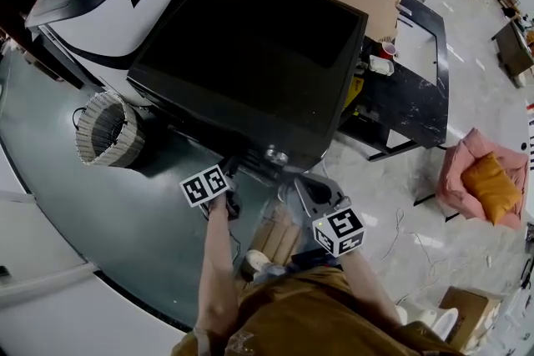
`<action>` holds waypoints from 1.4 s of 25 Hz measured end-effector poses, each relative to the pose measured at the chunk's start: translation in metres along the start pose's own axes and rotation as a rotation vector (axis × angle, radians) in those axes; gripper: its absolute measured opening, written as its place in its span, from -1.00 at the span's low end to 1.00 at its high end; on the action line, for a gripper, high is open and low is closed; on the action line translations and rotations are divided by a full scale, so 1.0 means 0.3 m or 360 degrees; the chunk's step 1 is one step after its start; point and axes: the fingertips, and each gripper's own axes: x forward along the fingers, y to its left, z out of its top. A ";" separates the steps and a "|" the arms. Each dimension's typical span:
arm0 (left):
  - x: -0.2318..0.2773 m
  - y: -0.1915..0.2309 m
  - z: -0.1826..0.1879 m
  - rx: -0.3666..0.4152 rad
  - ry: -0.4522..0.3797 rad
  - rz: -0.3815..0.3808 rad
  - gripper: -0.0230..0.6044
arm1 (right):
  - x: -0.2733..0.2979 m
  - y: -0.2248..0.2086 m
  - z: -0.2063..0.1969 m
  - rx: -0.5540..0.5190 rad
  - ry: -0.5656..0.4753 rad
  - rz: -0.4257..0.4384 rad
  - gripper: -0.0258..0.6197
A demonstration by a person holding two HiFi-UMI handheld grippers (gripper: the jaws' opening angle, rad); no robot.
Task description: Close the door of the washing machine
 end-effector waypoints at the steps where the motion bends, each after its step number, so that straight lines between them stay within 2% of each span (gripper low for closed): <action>1: -0.002 0.000 -0.001 -0.0006 -0.0004 0.0001 -0.37 | -0.009 0.007 0.000 -0.0004 -0.0003 -0.0002 -0.88; 4: -0.017 -0.013 -0.002 0.0013 -0.0013 -0.0011 -0.43 | -0.036 0.020 0.008 -0.0015 -0.0017 -0.0010 -0.88; 10: -0.079 -0.083 0.025 0.0262 -0.0066 -0.0007 -0.42 | -0.069 0.068 0.018 -0.0087 -0.0031 -0.0003 -0.88; 13: -0.147 -0.146 0.031 0.0342 -0.0096 -0.0064 -0.43 | -0.090 0.107 0.030 -0.0120 -0.0061 -0.0001 -0.88; 16: -0.237 -0.218 0.033 0.0472 -0.0140 -0.0097 -0.58 | -0.115 0.135 0.047 -0.0187 -0.0089 -0.0021 -0.88; 19: -0.333 -0.260 0.033 0.0652 -0.0200 -0.0041 -0.72 | -0.150 0.155 0.068 -0.0228 -0.0127 -0.0063 -0.88; 21: -0.396 -0.277 0.040 0.0717 -0.0266 -0.0014 -0.78 | -0.174 0.162 0.083 -0.0214 -0.0162 -0.0093 -0.88; 25: -0.523 -0.319 0.039 0.0751 -0.0404 -0.0021 -0.82 | -0.218 0.175 0.098 -0.0219 -0.0208 -0.0147 -0.88; 32: -0.742 -0.373 0.047 0.0734 -0.0620 -0.0040 -0.85 | -0.273 0.229 0.136 -0.0309 -0.0252 -0.0199 -0.88; 35: -0.797 -0.382 0.053 0.0783 -0.0680 -0.0031 -0.85 | -0.288 0.253 0.140 -0.0322 -0.0272 -0.0199 -0.88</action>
